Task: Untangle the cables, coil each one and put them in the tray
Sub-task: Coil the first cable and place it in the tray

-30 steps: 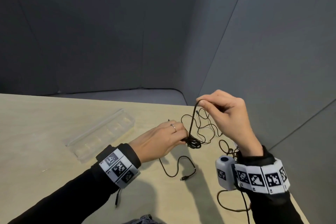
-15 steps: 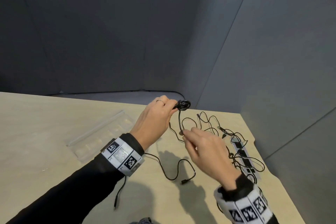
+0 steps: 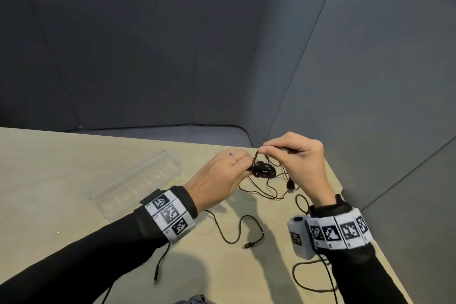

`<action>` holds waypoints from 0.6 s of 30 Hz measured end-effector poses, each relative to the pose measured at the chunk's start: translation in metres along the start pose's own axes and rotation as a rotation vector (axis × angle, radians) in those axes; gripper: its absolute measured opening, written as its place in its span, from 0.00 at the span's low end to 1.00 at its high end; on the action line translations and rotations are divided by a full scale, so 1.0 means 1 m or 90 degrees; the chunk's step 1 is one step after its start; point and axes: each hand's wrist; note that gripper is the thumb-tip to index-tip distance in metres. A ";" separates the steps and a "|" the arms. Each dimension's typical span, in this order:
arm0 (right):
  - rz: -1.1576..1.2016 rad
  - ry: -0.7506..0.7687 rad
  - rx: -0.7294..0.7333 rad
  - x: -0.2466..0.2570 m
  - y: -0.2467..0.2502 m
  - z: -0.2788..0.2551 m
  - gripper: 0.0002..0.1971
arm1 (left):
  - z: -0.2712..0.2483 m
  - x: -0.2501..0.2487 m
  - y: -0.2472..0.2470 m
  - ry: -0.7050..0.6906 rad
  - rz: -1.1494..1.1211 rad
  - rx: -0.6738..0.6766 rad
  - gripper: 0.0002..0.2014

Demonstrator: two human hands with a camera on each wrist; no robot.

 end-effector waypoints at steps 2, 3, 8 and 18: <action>0.063 -0.077 0.002 -0.016 -0.005 -0.003 0.09 | 0.001 -0.002 0.001 0.071 -0.052 -0.036 0.11; 0.056 -0.089 0.012 -0.023 -0.009 -0.007 0.12 | 0.003 -0.003 0.001 0.113 -0.080 -0.058 0.12; -0.014 -0.131 0.075 -0.034 -0.036 -0.030 0.11 | 0.005 0.000 -0.003 0.236 -0.094 -0.130 0.13; 0.049 -0.361 0.192 -0.026 -0.047 -0.058 0.12 | -0.006 0.031 -0.010 0.277 0.080 0.068 0.14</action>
Point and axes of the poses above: each hand's wrist, its own z-axis towards the middle knuckle, its own y-axis out of the back of the hand, x = y × z, and after that the axes turned 9 degrees about z, right-handed
